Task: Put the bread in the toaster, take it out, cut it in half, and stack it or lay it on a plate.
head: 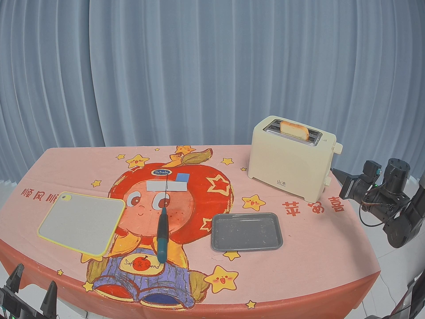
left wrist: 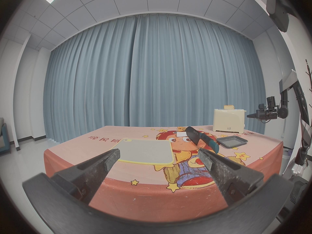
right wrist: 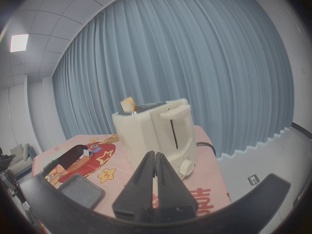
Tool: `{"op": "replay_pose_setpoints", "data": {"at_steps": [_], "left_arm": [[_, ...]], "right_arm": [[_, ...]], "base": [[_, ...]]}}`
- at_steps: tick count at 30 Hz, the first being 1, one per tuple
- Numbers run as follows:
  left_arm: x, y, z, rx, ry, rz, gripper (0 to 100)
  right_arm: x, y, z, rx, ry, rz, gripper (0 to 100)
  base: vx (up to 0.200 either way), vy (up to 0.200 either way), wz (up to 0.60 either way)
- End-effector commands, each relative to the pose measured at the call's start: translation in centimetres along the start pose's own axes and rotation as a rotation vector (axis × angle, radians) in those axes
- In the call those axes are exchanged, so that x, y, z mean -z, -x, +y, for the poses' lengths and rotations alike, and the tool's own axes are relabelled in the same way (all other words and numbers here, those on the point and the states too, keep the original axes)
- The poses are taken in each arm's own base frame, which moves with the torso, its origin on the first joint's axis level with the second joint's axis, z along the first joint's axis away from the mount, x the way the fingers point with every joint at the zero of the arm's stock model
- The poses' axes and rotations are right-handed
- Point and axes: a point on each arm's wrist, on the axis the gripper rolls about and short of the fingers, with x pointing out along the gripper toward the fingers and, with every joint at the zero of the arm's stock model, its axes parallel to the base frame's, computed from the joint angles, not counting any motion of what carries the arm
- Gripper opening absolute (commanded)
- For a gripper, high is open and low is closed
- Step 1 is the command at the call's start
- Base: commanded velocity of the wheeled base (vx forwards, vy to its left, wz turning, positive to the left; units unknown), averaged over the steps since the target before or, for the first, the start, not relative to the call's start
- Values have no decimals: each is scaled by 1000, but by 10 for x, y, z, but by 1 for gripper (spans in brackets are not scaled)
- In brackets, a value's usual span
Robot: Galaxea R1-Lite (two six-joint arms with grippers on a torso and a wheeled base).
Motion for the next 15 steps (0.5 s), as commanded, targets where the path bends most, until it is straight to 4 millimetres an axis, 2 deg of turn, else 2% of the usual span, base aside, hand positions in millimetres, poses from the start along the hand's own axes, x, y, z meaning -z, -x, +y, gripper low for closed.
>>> {"op": "replay_pose_setpoints", "data": {"at_steps": [1,9,15], "left_arm": [[5,-1,0,0,0,18,100],[5,-1,0,0,0,18,100],[5,-1,0,0,0,18,100]], "right_arm": [[-15,9,6,-15,14,-58,0],[-33,17,9,-22,28,-125,0],[-36,19,10,-24,30,-139,0]], "base": [[0,0,0],[0,0,0],[0,0,0]]}}
